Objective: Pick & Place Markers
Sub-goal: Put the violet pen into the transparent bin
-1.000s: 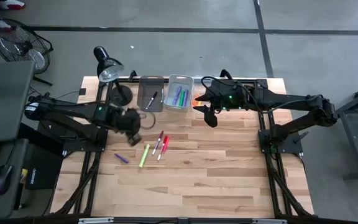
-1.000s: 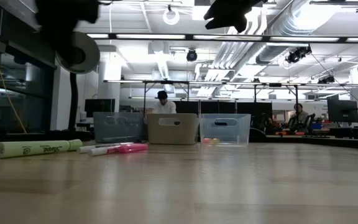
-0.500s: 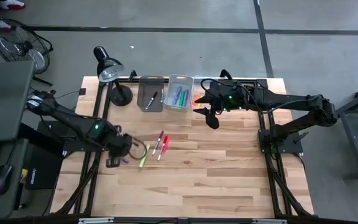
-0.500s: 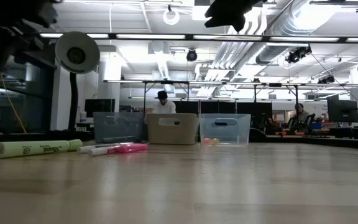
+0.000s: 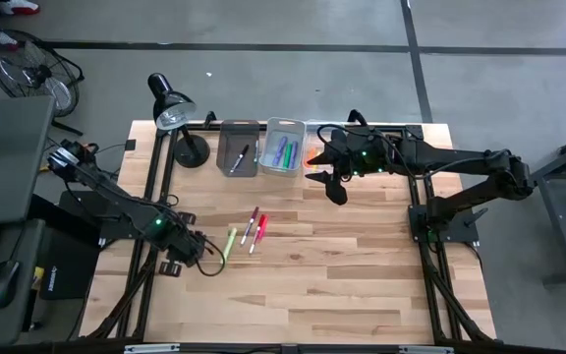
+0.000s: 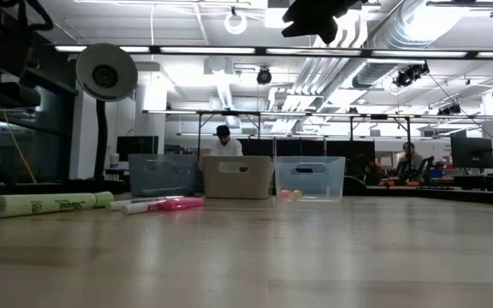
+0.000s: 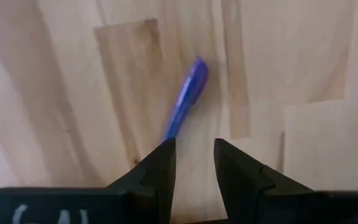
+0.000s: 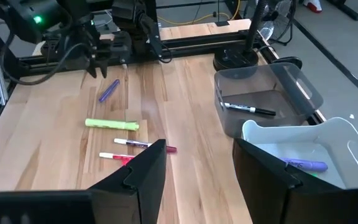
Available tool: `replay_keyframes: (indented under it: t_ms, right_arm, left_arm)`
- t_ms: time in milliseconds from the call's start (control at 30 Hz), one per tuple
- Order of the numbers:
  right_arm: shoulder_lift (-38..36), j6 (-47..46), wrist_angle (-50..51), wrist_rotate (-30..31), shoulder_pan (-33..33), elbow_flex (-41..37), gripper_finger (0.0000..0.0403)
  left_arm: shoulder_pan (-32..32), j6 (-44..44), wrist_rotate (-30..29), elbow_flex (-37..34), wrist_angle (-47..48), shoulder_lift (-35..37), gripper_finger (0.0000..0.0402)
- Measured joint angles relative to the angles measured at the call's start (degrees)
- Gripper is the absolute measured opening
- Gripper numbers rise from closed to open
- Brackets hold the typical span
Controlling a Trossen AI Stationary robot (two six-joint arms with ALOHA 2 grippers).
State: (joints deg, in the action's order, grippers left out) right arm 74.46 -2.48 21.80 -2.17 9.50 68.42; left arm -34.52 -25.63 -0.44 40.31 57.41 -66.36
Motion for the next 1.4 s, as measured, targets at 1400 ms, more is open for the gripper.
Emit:
replay_keyframes:
  t_ms: [1400]
  right_arm:
    - [0.0, 1.4, 2.0, -0.3, 0.0, 0.0, 0.0173]
  left_arm:
    - [0.0, -0.1, -1.4, -4.7, -12.0, -16.0, 0.0181]
